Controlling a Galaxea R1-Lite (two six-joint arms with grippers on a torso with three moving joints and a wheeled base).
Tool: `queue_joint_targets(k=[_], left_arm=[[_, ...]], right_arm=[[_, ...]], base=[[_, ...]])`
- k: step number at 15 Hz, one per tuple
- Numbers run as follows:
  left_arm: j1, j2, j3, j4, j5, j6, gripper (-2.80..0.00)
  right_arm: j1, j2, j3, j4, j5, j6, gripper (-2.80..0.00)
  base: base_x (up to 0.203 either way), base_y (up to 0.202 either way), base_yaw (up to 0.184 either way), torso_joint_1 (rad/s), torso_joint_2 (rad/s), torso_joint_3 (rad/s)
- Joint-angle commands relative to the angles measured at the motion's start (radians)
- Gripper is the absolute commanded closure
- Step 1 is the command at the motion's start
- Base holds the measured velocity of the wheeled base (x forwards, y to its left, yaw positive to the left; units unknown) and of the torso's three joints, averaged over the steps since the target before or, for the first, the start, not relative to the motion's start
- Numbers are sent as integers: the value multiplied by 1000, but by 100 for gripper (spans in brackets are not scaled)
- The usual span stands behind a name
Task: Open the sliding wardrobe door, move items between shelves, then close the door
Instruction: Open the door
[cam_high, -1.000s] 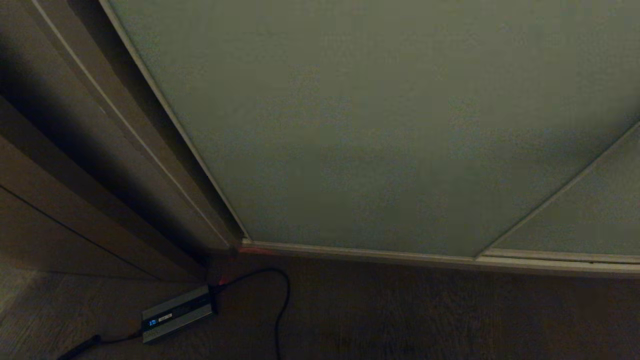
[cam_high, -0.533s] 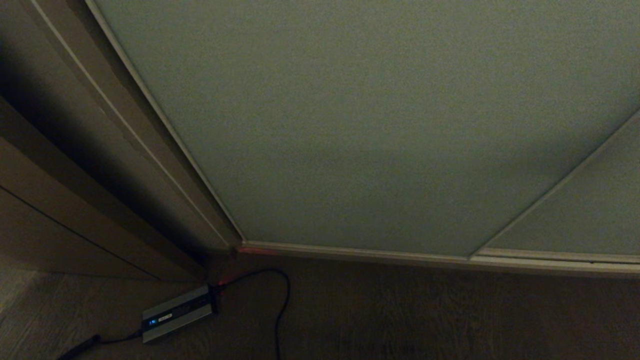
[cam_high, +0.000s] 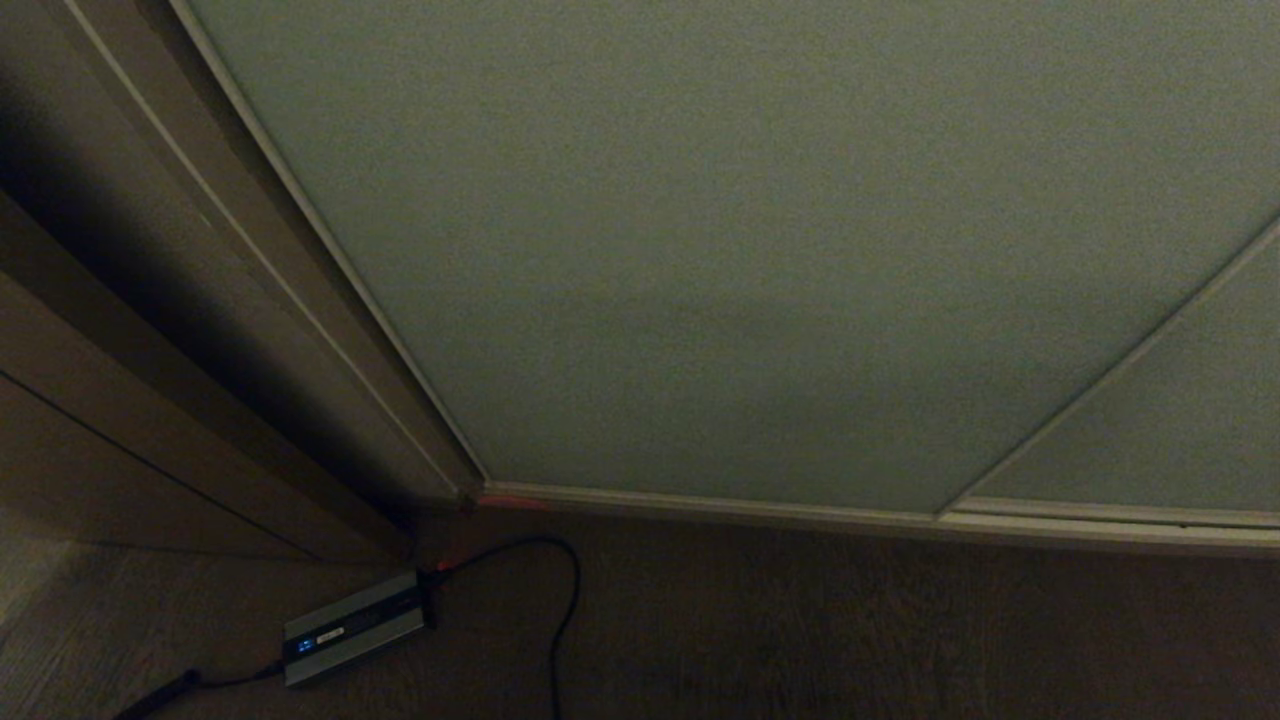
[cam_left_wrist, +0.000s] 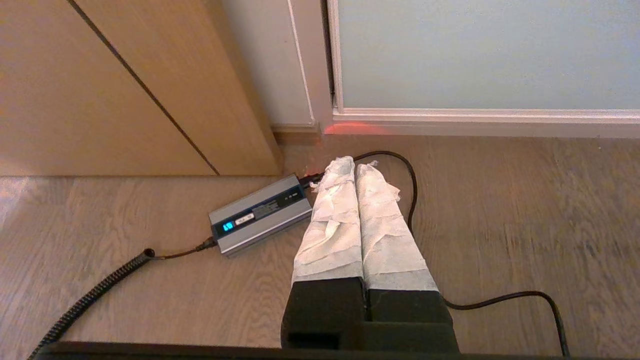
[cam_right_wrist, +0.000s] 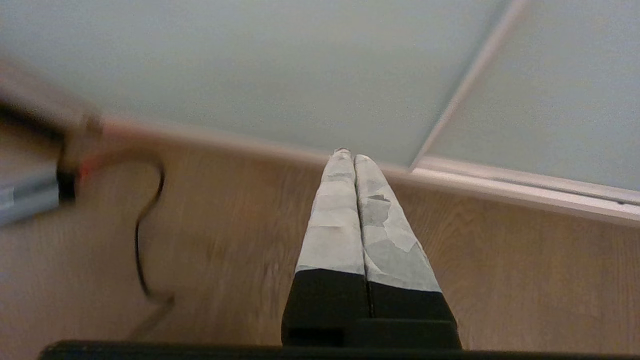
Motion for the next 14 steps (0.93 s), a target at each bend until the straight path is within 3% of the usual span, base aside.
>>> queue_joint_targets(k=[1,3,7,10,12,14], left_arm=[[0,2,0,0,0,0,0],[0,2,0,0,-1,0,0],[0,2,0,0,0,0,0],[0,2,0,0,1,-1,0],[0,2,0,0,-1,0,0],[0,2,0,0,-1,0,0]], right_arm=[[167,-313,167,17,-109,-18,0],[265,-499,289,51,-201,-29,0],[330,-850,530,66,-294,-35,0],[348,-887,732,-59,-422,2,0],[352,-884,738,8,-472,17,0],[353,-884,741,-14,-471,-46,0]], base=[[0,0,0,0,0,0],[0,0,0,0,0,0],[0,0,0,0,0,0],[0,0,0,0,0,0],[0,0,0,0,0,0],[0,0,0,0,0,0]])
